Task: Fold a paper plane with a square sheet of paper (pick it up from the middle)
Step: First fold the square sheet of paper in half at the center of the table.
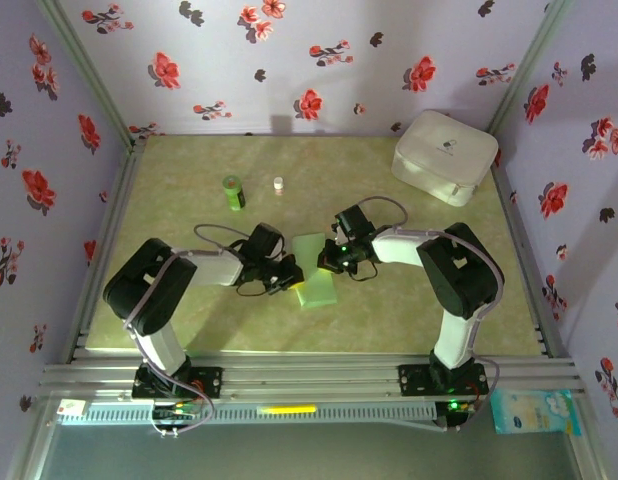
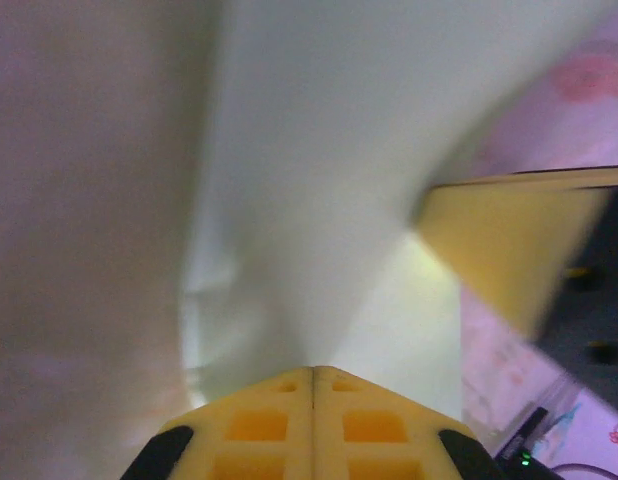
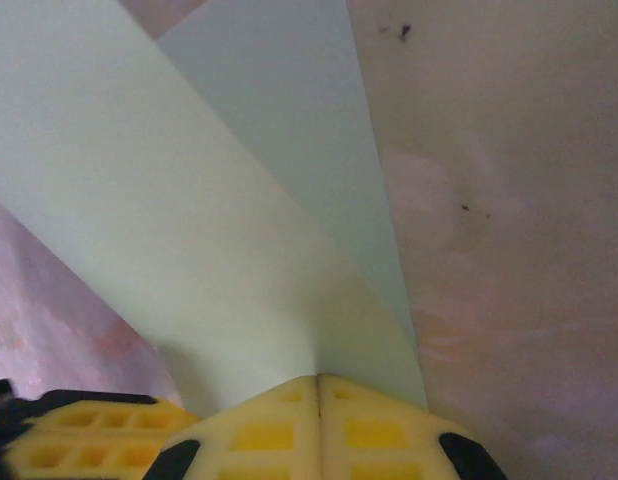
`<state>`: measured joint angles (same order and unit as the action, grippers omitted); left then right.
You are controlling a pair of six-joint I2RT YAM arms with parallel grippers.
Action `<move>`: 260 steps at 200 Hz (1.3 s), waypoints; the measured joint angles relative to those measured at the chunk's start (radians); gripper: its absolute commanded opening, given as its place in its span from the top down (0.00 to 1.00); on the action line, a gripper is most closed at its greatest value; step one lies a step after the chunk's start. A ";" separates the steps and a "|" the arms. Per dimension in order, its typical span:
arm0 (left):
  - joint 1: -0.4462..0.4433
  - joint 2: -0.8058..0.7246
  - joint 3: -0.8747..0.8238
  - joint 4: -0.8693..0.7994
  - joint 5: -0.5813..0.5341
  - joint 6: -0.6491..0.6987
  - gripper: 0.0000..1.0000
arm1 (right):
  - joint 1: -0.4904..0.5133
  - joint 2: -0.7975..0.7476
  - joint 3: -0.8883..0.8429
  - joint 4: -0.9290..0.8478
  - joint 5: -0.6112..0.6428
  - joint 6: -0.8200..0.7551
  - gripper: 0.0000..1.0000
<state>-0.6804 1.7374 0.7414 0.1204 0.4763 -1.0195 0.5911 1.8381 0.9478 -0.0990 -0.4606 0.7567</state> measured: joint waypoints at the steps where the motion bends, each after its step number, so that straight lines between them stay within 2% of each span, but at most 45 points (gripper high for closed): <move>1: 0.000 -0.001 -0.002 0.004 -0.001 -0.001 1.00 | 0.000 0.000 0.000 0.000 0.000 0.000 1.00; 53: -0.003 -0.014 -0.045 0.077 -0.007 0.008 1.00 | 0.000 0.000 -0.001 0.001 0.000 0.003 1.00; 129: -0.044 -0.095 -0.001 -0.026 -0.027 0.000 1.00 | 0.001 -0.004 -0.008 0.012 0.001 0.006 1.00; 171: -0.049 -0.086 0.002 -0.004 -0.027 -0.015 1.00 | 0.001 -0.005 -0.013 0.019 0.002 0.010 1.00; 260: -0.063 -0.063 -0.106 0.103 -0.031 -0.014 1.00 | 0.003 -0.015 -0.035 0.053 0.007 0.014 1.00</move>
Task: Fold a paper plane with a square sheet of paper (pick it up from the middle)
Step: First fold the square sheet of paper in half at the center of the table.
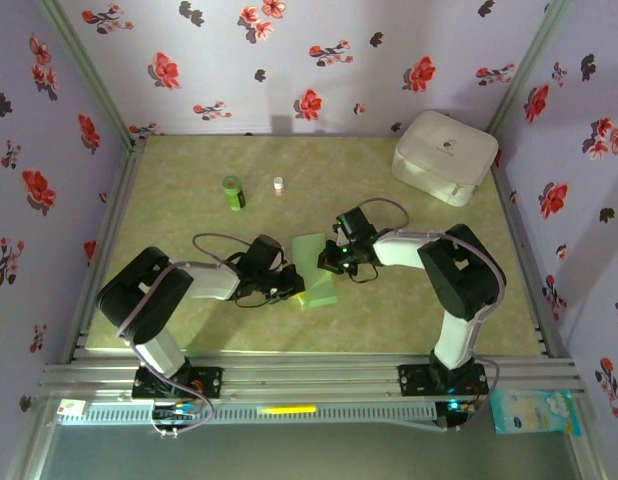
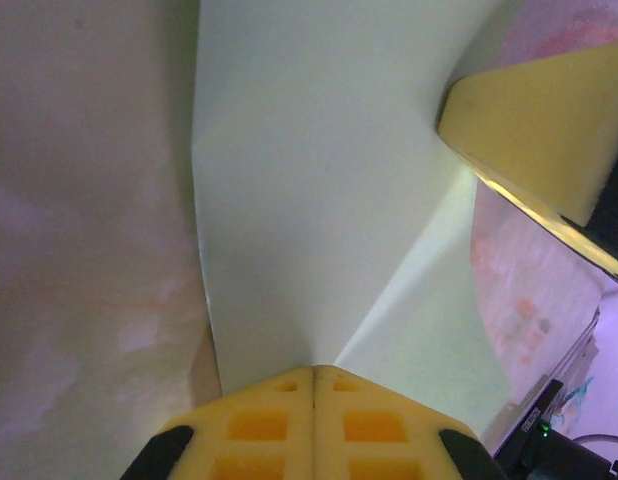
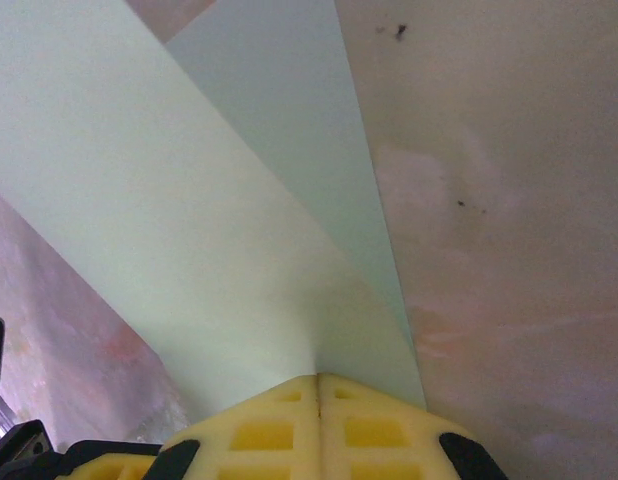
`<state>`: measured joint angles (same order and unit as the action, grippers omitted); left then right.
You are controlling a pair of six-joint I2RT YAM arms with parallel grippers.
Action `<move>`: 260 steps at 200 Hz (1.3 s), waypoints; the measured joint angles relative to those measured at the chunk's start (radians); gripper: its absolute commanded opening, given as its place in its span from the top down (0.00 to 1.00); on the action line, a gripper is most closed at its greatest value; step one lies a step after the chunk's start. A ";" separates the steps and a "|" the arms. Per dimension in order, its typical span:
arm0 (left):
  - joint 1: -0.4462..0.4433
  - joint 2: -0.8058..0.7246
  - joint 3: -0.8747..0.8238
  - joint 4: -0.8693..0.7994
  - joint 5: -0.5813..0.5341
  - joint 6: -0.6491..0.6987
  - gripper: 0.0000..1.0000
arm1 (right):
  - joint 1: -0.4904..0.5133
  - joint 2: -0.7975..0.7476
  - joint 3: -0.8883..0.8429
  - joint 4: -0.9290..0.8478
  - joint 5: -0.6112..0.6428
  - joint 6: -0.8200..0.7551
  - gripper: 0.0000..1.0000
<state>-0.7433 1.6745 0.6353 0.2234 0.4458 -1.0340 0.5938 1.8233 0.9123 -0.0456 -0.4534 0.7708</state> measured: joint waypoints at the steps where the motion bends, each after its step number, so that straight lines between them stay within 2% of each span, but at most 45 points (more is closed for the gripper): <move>1: 0.000 0.000 0.000 -0.001 0.000 0.000 1.00 | 0.000 0.000 0.000 0.000 0.000 0.000 1.00; 79: -0.025 -0.081 0.032 -0.130 -0.016 0.019 1.00 | 0.003 -0.008 -0.012 0.015 0.010 0.015 1.00; 124: -0.030 -0.057 0.053 -0.084 -0.016 0.014 1.00 | 0.003 -0.009 -0.013 0.016 0.012 0.015 1.00; 160: -0.035 -0.027 -0.009 -0.043 -0.022 0.013 1.00 | 0.004 -0.009 -0.013 0.016 0.013 0.015 1.00; 204: -0.044 -0.058 -0.059 0.000 -0.020 0.034 1.00 | 0.004 -0.009 -0.013 0.015 0.014 0.015 1.00; 260: -0.084 -0.117 -0.027 -0.208 -0.037 0.155 0.99 | 0.004 -0.009 -0.013 0.014 0.014 0.015 1.00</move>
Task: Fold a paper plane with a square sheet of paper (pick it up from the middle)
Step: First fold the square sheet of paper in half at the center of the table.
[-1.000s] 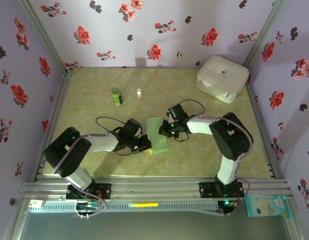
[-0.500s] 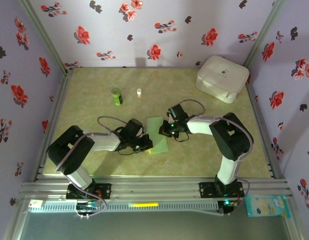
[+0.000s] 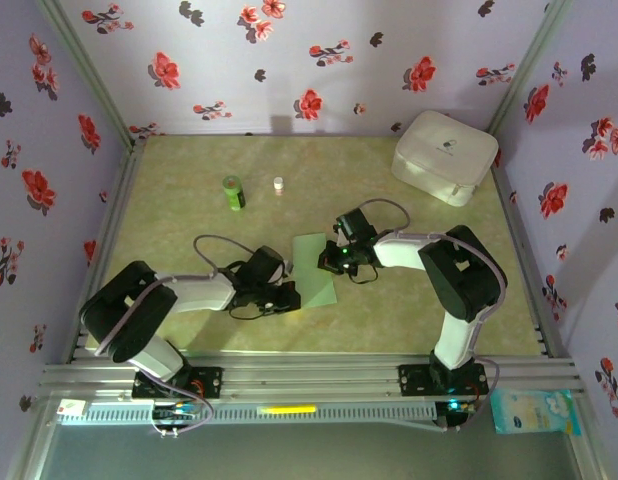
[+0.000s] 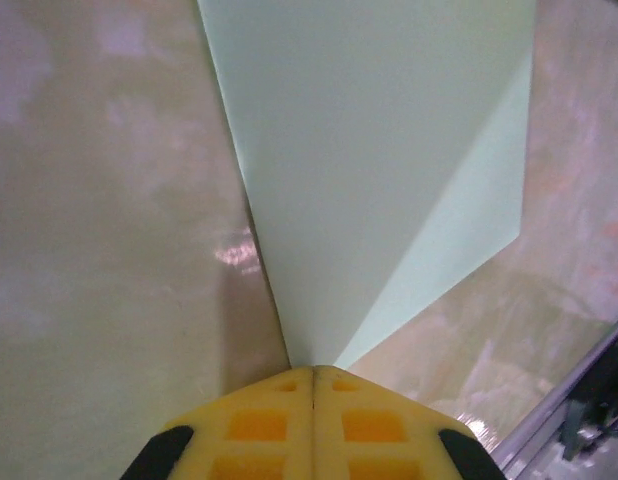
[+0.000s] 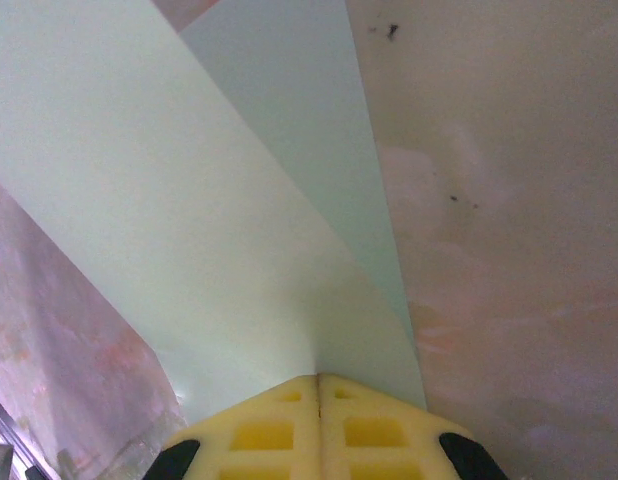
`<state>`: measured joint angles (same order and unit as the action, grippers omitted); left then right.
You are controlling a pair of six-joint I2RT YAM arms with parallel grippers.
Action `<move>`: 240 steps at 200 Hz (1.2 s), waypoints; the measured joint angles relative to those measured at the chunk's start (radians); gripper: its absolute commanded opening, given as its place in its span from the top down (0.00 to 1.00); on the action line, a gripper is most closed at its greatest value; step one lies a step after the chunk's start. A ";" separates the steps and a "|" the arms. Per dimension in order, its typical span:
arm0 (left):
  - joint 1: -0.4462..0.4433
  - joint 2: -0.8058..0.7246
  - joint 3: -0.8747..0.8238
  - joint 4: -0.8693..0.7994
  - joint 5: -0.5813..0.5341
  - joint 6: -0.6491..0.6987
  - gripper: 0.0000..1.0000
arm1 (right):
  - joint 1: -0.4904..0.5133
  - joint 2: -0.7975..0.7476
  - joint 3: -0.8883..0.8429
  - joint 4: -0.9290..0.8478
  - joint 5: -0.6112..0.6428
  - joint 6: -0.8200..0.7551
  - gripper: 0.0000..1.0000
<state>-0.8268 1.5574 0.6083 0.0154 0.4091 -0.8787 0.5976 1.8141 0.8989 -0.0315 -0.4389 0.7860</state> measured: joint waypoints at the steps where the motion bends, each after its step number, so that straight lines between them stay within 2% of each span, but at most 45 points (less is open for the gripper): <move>1: -0.001 0.000 0.002 -0.004 0.000 0.001 0.99 | 0.000 0.000 0.000 0.000 0.000 0.000 1.00; 39: -0.023 -0.006 0.044 -0.127 -0.018 0.059 0.99 | 0.001 -0.003 0.000 -0.006 0.006 0.000 1.00; 65: -0.024 -0.063 0.046 -0.182 -0.047 0.065 0.97 | 0.001 -0.008 0.000 -0.018 0.016 -0.001 1.00; 85: -0.001 -0.117 0.061 -0.187 -0.054 0.065 0.96 | 0.001 -0.009 0.000 -0.019 0.019 -0.001 1.00; 105: 0.060 -0.124 0.093 -0.168 -0.047 0.064 0.96 | 0.001 -0.009 0.001 -0.021 0.019 -0.001 1.00; 136: 0.162 -0.069 0.154 -0.114 -0.025 0.053 0.96 | 0.001 -0.009 0.005 -0.029 0.019 -0.017 1.00; 163: 0.212 0.015 0.210 -0.063 0.011 0.043 0.96 | 0.001 -0.004 0.036 -0.093 0.023 -0.074 1.00; 191: 0.226 0.091 0.261 -0.033 0.043 0.044 0.96 | 0.000 0.012 0.079 -0.166 0.024 -0.147 1.00; 240: 0.227 0.187 0.299 0.018 0.077 0.043 0.96 | -0.002 0.015 0.089 -0.189 0.024 -0.187 1.00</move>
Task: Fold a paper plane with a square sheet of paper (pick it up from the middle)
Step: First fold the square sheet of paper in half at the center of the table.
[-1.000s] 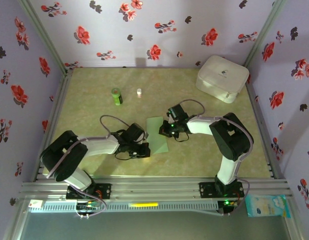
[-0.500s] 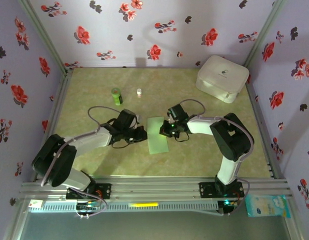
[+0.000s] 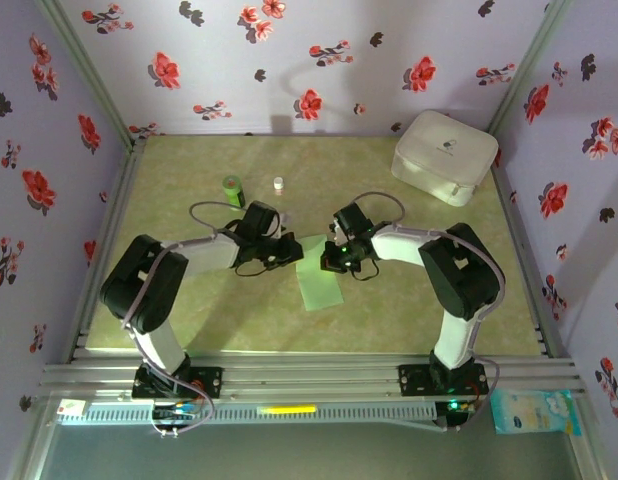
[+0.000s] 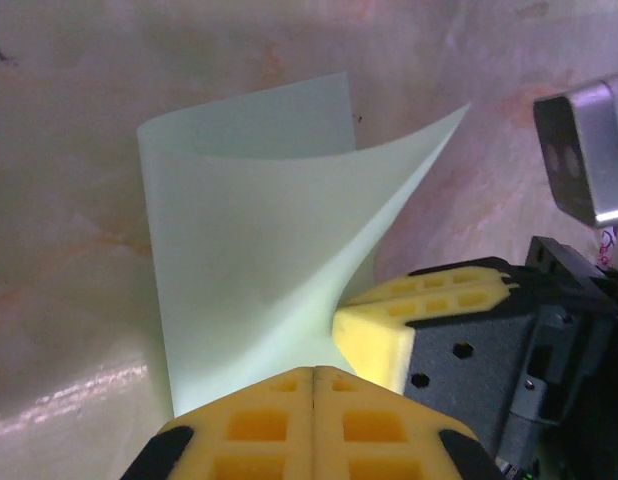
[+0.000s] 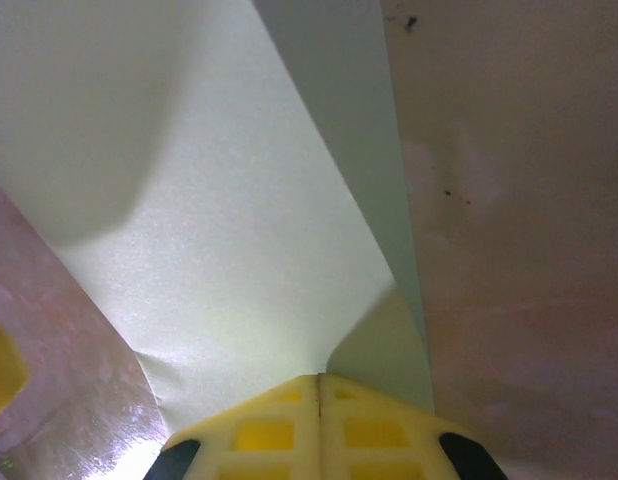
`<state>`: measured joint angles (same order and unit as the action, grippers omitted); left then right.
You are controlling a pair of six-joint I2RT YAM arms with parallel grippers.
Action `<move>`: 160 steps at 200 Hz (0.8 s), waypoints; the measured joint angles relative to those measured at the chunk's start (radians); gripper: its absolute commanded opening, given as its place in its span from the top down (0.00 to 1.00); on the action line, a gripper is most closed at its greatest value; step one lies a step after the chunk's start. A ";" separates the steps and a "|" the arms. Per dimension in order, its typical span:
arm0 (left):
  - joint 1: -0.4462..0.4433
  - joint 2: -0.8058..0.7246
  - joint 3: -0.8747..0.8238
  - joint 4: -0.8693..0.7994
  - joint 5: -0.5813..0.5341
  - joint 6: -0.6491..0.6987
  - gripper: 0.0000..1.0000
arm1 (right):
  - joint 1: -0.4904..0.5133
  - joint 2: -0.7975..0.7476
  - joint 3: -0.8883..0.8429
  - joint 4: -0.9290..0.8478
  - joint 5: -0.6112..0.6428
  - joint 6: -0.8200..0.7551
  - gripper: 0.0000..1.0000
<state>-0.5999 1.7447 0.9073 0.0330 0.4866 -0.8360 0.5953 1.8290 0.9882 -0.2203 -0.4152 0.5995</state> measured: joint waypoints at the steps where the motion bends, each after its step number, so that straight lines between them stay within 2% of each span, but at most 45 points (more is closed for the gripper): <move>1: 0.000 0.001 0.000 0.001 0.001 0.000 0.96 | 0.000 0.000 0.000 0.000 0.000 0.000 1.00; 113: 0.010 0.132 0.027 0.027 0.017 0.029 0.96 | -0.002 0.005 0.006 -0.007 -0.006 -0.002 1.00; 160: 0.021 0.135 0.027 0.032 0.031 0.048 0.94 | -0.004 0.005 0.005 -0.008 -0.006 -0.002 1.00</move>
<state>-0.5793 1.8793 0.9348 0.0647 0.5175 -0.7883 0.5911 1.8339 0.9932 -0.2279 -0.4217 0.5976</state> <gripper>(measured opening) 0.054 0.046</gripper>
